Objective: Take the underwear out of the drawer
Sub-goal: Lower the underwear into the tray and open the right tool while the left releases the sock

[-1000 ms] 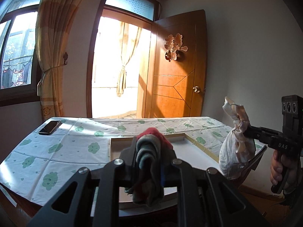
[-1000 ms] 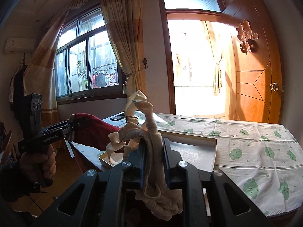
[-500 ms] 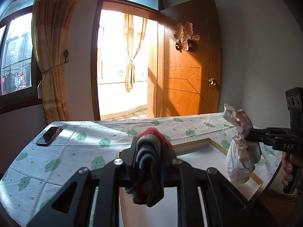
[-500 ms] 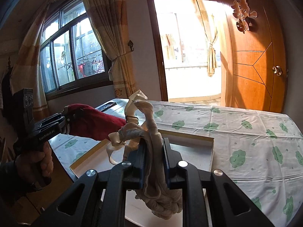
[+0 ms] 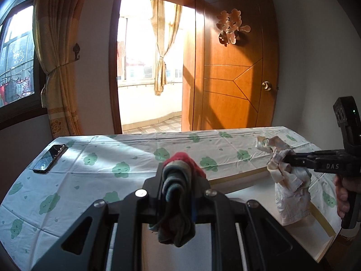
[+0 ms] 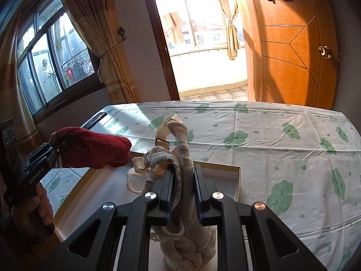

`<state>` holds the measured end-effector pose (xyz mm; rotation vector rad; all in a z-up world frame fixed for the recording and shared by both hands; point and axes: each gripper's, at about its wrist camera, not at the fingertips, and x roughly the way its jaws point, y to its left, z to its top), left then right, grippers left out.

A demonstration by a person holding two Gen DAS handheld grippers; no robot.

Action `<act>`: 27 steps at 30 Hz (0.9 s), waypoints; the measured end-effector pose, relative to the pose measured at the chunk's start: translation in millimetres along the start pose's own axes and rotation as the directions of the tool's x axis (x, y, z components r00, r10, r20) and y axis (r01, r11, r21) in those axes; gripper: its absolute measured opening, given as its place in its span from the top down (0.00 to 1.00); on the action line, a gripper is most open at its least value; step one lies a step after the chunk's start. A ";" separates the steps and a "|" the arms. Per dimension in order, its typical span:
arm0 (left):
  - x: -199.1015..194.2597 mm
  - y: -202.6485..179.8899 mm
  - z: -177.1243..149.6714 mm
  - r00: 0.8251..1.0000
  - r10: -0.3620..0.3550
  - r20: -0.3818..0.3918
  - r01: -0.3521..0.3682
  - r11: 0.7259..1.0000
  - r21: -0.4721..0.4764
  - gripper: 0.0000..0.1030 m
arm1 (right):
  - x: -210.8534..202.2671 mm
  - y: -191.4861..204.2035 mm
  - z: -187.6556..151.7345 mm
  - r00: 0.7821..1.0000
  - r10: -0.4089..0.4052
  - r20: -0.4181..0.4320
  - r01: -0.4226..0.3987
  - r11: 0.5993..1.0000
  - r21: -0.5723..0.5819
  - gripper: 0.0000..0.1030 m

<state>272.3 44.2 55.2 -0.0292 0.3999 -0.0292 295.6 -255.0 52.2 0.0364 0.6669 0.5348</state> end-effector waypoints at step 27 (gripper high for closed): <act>-0.5 -11.6 -31.0 0.986 0.049 -0.161 -0.039 0.997 0.067 0.42 | 9.6 -19.0 -15.2 0.996 -0.083 -0.032 0.084 0.996 0.026 0.41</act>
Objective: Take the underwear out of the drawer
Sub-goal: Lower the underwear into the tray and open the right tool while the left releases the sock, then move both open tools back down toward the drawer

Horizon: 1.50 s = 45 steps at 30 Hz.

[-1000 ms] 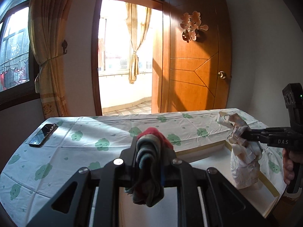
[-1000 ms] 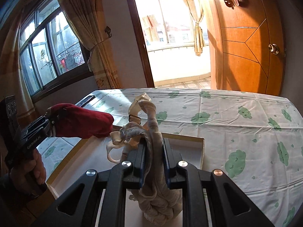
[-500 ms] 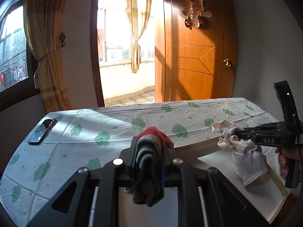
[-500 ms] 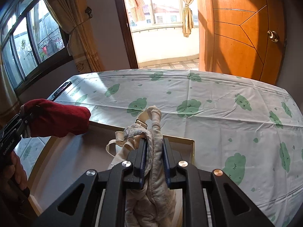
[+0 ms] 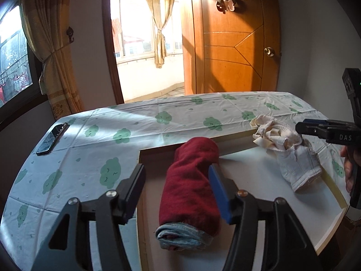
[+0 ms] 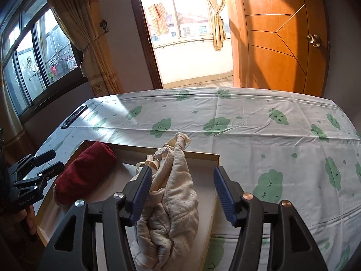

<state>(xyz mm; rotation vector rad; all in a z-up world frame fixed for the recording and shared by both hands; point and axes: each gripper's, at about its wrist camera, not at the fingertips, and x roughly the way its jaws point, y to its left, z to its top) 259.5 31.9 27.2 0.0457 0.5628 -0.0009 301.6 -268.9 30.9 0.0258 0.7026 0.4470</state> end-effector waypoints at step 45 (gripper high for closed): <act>-78.6 -39.2 -195.2 0.915 -0.208 -0.347 0.218 0.976 -0.010 0.32 | -52.0 143.0 -276.9 0.996 -0.083 -0.036 0.006 0.457 -0.890 0.40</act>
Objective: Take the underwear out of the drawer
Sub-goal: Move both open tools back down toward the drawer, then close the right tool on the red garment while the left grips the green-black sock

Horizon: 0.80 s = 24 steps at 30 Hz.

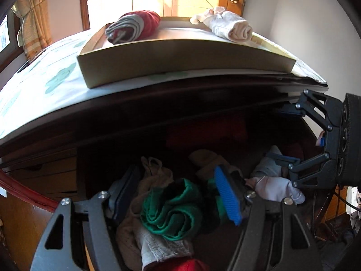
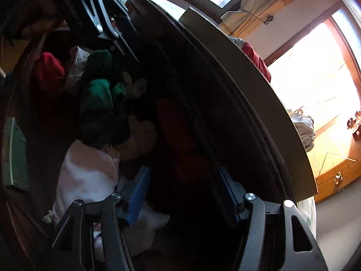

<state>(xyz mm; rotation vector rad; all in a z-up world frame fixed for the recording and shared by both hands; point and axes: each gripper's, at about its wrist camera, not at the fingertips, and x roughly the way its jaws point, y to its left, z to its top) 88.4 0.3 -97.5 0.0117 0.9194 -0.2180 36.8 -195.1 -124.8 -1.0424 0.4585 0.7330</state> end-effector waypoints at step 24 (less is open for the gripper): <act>21.3 -3.1 3.9 0.993 -0.063 -0.096 0.064 0.998 0.014 0.32 | 93.3 52.1 -5.4 0.957 -0.262 -0.126 0.185 0.884 -0.430 0.61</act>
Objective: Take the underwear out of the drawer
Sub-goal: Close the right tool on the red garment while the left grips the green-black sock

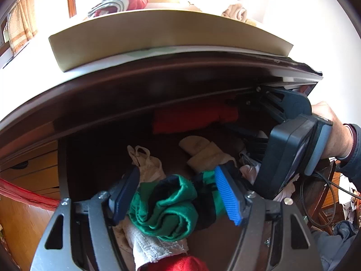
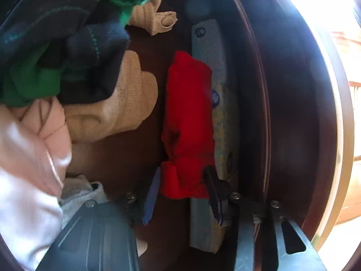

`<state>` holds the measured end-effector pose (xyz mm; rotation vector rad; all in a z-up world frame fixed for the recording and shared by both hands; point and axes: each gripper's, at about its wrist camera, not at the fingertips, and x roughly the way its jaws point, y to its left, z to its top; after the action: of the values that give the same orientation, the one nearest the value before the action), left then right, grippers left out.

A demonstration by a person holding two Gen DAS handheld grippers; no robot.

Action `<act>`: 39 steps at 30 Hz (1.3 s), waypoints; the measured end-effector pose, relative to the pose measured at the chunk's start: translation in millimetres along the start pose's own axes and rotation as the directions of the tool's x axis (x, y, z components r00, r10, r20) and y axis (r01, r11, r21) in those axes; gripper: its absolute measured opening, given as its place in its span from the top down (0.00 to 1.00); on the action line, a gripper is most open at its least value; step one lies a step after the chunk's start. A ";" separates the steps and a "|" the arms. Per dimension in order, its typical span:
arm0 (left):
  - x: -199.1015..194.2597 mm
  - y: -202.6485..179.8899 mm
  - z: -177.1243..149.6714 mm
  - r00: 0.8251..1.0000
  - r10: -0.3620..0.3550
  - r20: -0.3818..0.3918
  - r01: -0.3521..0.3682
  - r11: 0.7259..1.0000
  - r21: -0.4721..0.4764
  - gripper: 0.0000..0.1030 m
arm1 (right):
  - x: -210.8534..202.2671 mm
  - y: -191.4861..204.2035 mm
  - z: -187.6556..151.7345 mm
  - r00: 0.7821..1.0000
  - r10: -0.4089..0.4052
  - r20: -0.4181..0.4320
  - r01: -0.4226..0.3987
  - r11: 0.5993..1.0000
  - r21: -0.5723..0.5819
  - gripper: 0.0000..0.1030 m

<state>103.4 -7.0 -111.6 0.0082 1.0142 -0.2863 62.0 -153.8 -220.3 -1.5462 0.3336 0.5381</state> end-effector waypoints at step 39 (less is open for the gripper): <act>37.1 -40.0 2.1 0.962 -0.095 -0.256 0.176 0.932 0.318 0.21 | -8.4 -68.1 -33.9 0.803 0.577 0.151 -0.544 0.605 0.582 0.59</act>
<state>113.9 -54.5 -136.5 0.2913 1.1940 -0.5971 95.0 -184.7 -158.5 -0.7956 0.9661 0.7885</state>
